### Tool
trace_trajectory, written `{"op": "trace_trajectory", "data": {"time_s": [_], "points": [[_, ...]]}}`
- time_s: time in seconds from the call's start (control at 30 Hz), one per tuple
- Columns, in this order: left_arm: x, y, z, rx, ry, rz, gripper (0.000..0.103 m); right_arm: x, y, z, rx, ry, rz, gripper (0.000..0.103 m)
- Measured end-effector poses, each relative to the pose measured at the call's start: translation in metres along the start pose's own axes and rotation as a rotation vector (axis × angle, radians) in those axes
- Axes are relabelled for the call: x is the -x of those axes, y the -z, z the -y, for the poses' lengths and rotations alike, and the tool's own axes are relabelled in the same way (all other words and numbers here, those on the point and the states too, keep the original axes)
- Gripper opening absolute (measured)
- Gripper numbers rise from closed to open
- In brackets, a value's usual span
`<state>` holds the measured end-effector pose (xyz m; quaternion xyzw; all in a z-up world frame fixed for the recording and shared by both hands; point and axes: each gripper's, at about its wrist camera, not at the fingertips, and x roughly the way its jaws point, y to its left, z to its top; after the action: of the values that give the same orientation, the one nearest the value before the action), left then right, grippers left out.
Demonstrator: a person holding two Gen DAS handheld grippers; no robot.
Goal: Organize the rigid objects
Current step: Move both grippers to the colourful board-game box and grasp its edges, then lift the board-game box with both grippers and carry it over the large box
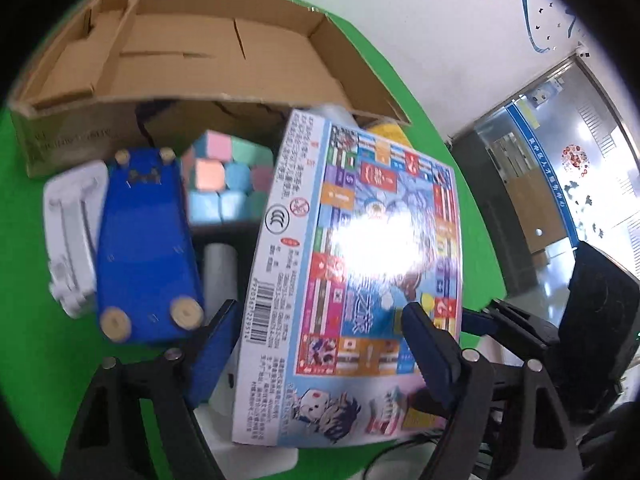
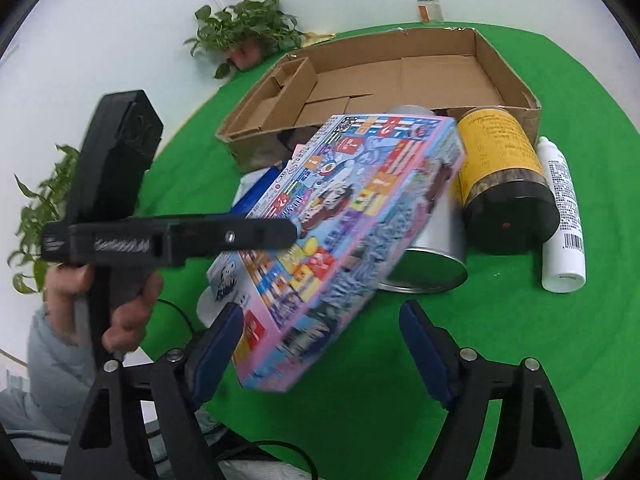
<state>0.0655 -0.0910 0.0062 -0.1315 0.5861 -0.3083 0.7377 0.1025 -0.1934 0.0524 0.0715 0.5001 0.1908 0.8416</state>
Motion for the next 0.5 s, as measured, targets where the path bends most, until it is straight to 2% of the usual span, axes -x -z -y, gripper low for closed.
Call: {"op": "trace_trajectory", "data": {"time_s": [0.07,0.1,0.13,0.2,0.23,0.4,0.5], "points": [[-0.011,0.006,0.000,0.033,0.007,-0.028,0.082,-0.011,0.004,-0.007,0.012,0.042,-0.023,0.071],[-0.021,0.006,-0.001,0.049,-0.013,-0.052,0.082,-0.016,0.001,-0.002,0.016,0.057,-0.030,0.070],[-0.031,0.007,-0.001,0.063,-0.012,-0.069,0.083,-0.020,0.001,-0.001,0.023,0.088,-0.045,0.066],[-0.031,0.009,0.001,0.048,-0.011,-0.036,0.080,-0.028,0.001,0.005,0.025,0.130,-0.058,0.062],[-0.032,0.009,0.002,0.046,-0.014,-0.027,0.080,-0.032,0.002,0.008,0.033,0.137,-0.070,0.059],[-0.028,0.008,-0.001,0.019,0.014,-0.023,0.080,-0.033,0.006,0.009,0.052,0.141,-0.055,0.060],[-0.025,-0.006,0.005,-0.029,-0.010,0.004,0.080,-0.026,0.012,0.007,0.045,0.123,-0.024,0.057]]}}
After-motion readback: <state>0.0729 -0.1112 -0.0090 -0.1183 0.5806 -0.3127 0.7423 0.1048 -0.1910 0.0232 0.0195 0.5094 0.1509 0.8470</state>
